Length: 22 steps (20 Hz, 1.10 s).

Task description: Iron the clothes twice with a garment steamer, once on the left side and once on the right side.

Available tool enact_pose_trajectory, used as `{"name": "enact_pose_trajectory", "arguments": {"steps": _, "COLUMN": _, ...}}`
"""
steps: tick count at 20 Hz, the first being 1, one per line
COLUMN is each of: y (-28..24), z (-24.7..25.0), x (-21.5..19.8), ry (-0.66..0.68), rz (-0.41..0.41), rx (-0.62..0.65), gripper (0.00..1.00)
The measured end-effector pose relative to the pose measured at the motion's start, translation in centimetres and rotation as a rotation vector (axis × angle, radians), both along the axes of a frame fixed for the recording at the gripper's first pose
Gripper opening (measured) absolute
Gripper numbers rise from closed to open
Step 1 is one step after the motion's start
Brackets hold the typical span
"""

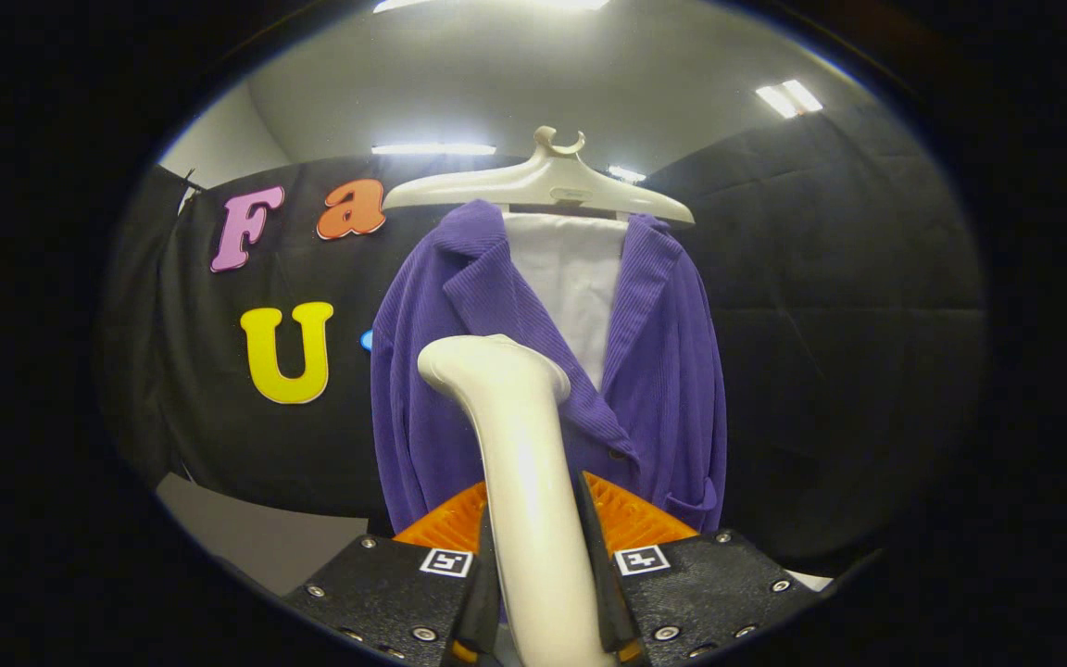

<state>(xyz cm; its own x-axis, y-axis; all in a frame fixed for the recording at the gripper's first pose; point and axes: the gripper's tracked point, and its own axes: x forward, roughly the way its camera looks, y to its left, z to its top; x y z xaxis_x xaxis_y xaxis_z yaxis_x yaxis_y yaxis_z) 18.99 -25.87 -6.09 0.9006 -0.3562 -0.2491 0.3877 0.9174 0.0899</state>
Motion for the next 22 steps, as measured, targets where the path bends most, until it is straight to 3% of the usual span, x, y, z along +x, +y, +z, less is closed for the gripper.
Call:
{"name": "enact_pose_trajectory", "arguments": {"steps": 8, "y": 0.9, "z": -7.0, "x": -1.0, "ry": 0.133, "rz": 0.009, "rx": 0.018, "gripper": 0.41}}
{"name": "enact_pose_trajectory", "arguments": {"steps": 22, "y": 0.8, "z": -16.1, "x": -3.8, "ry": 0.238, "rz": -0.079, "rx": 0.085, "gripper": 0.41}}
